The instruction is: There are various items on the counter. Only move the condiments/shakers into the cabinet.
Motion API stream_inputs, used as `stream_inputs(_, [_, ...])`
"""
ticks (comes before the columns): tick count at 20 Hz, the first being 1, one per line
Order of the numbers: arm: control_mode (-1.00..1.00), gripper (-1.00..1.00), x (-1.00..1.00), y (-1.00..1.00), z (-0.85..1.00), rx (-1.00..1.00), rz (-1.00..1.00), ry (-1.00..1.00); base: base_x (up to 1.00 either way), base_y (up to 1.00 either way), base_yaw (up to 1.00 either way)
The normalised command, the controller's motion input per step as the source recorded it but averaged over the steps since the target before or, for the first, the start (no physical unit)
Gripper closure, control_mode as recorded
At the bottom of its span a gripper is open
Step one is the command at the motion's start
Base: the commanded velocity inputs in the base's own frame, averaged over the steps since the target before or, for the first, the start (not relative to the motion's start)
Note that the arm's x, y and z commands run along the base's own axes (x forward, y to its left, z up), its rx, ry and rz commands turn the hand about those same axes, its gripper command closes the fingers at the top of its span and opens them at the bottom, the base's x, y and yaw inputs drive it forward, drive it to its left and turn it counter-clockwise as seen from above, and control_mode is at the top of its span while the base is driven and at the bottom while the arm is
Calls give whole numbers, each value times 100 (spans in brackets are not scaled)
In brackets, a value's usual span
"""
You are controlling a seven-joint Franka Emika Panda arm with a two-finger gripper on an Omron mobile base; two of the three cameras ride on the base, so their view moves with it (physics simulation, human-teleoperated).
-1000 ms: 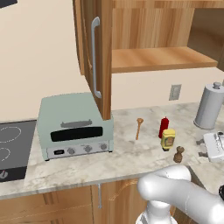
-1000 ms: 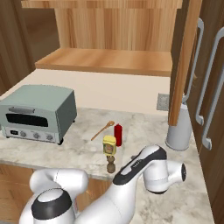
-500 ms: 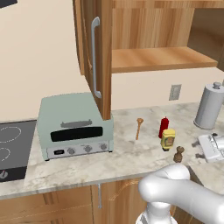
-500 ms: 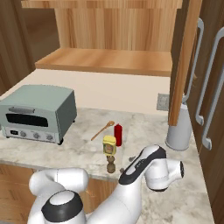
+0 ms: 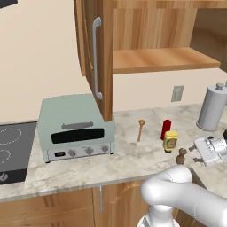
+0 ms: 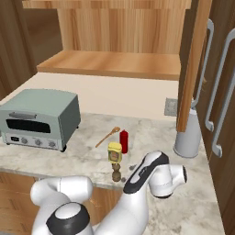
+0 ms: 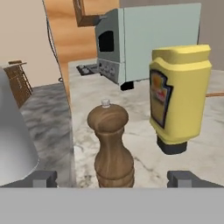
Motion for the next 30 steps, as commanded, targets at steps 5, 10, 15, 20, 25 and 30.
stream_inputs(5, [-100, -100, 0, 10, -13, 2, 2, 11, 0, 0, 0])
stream_inputs(10, [-100, -100, 5, 15, 0, 6, 0, 8, 0, 0, 0])
stream_inputs(15, [-100, -100, 3, 11, 0, 6, 0, 4, 0, 0, 0])
stream_inputs(20, [-100, -100, 2, 9, -1, 5, 0, 5, 0, 0, 0])
stream_inputs(25, [-100, -100, 12, 12, 0, 8, 0, 5, 0, 0, 0])
stream_inputs(30, [-100, -100, 7, 14, -2, 9, 0, 8, 0, 0, 0])
